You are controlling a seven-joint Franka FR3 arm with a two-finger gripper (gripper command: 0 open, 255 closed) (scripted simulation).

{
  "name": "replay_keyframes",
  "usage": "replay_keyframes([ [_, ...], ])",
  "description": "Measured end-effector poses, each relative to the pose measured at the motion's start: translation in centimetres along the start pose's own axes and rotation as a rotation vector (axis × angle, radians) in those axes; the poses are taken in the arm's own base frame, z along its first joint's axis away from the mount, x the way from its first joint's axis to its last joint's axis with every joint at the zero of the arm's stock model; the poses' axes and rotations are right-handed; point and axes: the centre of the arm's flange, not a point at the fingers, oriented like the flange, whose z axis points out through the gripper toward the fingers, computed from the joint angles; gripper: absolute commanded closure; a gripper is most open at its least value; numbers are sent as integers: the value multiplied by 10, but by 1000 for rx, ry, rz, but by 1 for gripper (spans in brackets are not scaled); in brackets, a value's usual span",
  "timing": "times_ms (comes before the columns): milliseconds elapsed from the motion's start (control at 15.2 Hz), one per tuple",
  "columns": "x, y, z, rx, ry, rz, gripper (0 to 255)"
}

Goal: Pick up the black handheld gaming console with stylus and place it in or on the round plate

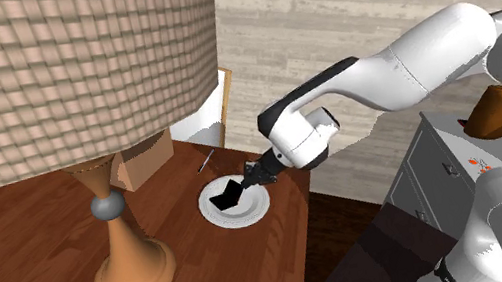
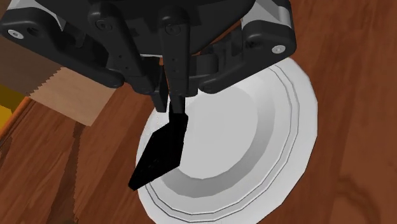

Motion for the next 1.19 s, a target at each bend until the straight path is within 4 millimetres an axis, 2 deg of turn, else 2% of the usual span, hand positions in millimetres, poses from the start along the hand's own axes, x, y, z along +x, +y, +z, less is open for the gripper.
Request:
replay_keyframes([
  [660, -11, 30, 41, 1, -2, -2, 255],
  [1056, -10, 31, 43, 6, 1, -1, 255],
  [1122, -10, 31, 42, 6, 1, -2, 0],
  [1188, -10, 32, 43, 4, 0, -1, 0],
])
